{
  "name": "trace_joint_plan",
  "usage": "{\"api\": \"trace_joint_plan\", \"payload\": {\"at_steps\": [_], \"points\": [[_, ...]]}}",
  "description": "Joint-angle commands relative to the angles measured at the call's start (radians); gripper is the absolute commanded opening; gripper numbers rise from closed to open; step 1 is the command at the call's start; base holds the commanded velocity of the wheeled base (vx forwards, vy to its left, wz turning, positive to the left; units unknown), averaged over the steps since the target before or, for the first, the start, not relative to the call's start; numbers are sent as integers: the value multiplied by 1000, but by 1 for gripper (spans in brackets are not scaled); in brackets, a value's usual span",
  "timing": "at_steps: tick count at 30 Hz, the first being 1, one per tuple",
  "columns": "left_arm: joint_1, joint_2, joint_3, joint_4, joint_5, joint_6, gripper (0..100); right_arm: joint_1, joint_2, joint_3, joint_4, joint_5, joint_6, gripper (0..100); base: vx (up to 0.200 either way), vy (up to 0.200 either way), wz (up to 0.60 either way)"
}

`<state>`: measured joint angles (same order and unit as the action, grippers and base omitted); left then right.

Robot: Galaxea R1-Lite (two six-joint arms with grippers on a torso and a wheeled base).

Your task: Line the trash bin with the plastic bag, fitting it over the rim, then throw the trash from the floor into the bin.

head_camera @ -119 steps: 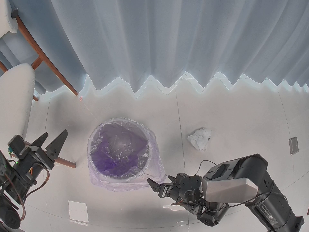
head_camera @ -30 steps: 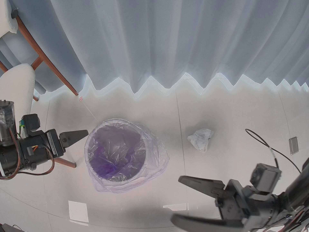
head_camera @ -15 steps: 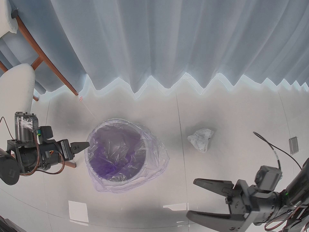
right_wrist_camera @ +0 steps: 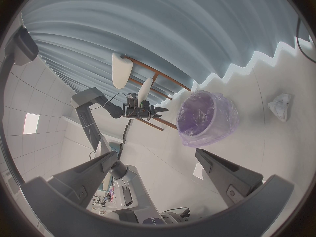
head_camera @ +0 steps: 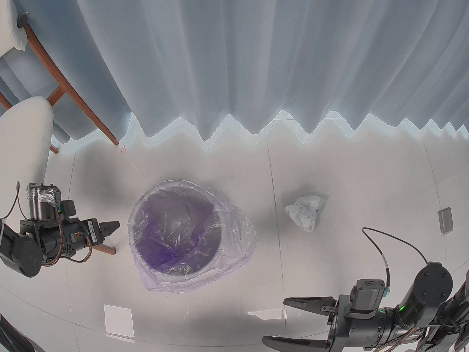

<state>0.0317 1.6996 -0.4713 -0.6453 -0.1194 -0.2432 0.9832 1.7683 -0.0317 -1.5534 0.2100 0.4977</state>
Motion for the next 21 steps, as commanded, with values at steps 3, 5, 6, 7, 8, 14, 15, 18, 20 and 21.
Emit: {"api": "trace_joint_plan", "payload": {"at_steps": [3, 5, 6, 7, 8, 14, 15, 18, 20, 21], "points": [[-3, 129, 17, -89, 30, -11, 100, 5, 23, 3, -16, 0, 1, 100, 0, 0, 0], [-10, 134, 22, -111, 33, -18, 100, 6, 45, -5, -16, -1, 9, 100, 0, 0, 0], [-21, 126, 26, -123, 21, -22, 100, 5, 77, -19, -16, -8, 5, 100, 0, 0, 0], [-26, 121, 29, -126, 20, -24, 100, 5, 85, -24, -16, -11, 4, 100, 0, 0, 0], [-46, 74, 37, -148, 7, -31, 100, 2, 135, -76, -16, -46, 13, 100, 0, 0, 0], [-111, -198, 31, -217, -120, -162, 100, -8, 398, -504, 180, -270, 170, 100, 0, 0, 0], [-119, -236, 25, -217, -128, -179, 100, -18, 428, -577, 268, -296, 153, 100, 0, 0, 0], [-162, -336, -15, -206, -123, -205, 100, -72, 493, -797, 589, -322, 133, 100, 0, 0, 0], [-176, -377, -46, -205, -115, -205, 100, -87, 516, -899, 704, -327, 130, 100, 0, 0, 0], [-177, -397, -61, -205, -111, -205, 100, -97, 527, -944, 740, -334, 127, 100, 0, 0, 0]]}}
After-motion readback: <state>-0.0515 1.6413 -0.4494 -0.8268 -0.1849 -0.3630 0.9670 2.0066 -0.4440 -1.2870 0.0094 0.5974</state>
